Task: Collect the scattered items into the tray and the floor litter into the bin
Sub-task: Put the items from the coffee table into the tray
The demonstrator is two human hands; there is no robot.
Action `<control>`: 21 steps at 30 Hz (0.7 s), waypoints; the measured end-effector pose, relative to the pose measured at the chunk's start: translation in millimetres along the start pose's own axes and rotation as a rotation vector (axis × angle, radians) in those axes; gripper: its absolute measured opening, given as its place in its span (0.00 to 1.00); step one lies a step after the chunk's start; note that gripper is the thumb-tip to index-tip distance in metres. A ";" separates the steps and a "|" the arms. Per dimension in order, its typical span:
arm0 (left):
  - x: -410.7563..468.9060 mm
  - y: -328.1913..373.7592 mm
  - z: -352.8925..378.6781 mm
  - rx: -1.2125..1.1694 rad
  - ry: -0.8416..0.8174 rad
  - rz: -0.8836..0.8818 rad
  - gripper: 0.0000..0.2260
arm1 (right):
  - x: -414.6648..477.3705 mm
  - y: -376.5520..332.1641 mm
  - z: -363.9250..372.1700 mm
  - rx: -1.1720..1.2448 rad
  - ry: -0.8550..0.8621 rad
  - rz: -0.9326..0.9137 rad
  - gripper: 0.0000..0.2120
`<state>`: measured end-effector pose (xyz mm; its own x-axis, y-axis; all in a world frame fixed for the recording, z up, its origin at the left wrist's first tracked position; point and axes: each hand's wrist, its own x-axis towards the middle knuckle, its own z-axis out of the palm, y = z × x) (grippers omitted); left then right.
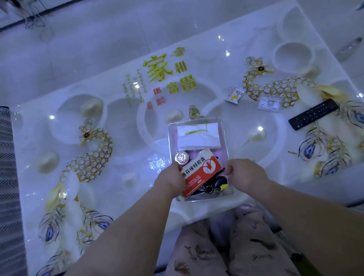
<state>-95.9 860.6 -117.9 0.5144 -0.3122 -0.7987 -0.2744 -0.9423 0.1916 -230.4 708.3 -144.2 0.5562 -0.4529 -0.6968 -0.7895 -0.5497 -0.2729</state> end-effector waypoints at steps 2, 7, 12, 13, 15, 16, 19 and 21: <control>3.7 3.8 5.4 0.095 -0.041 0.032 0.16 | 0.8 3.4 -3.1 -0.011 -0.001 0.013 0.11; 21.9 11.3 17.6 0.261 -0.082 0.049 0.21 | 4.9 10.5 -6.5 0.025 -0.047 -0.003 0.13; 28.1 17.2 22.9 0.412 0.073 0.057 0.20 | 9.2 12.2 -2.5 0.030 -0.036 -0.018 0.11; 29.2 18.0 23.7 0.447 0.046 0.064 0.19 | 10.4 12.6 -0.5 0.039 -0.037 -0.015 0.11; 29.1 20.0 23.0 0.435 0.025 0.070 0.19 | 11.2 12.2 1.1 0.060 -0.038 -0.009 0.11; 28.2 21.2 20.7 0.397 0.053 0.074 0.20 | 10.7 11.9 1.0 0.072 -0.035 -0.005 0.12; 24.3 27.4 6.9 0.262 0.183 0.112 0.17 | 6.2 12.3 -4.3 0.107 0.003 0.010 0.11; 22.1 33.2 -2.7 0.221 0.186 0.153 0.14 | 1.7 16.6 -9.9 0.126 0.043 0.039 0.12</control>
<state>-91.4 822.1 -127.7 0.5874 -0.4842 -0.6485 -0.5196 -0.8400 0.1565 -240.0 691.5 -143.3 0.5333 -0.5029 -0.6803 -0.8353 -0.4404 -0.3292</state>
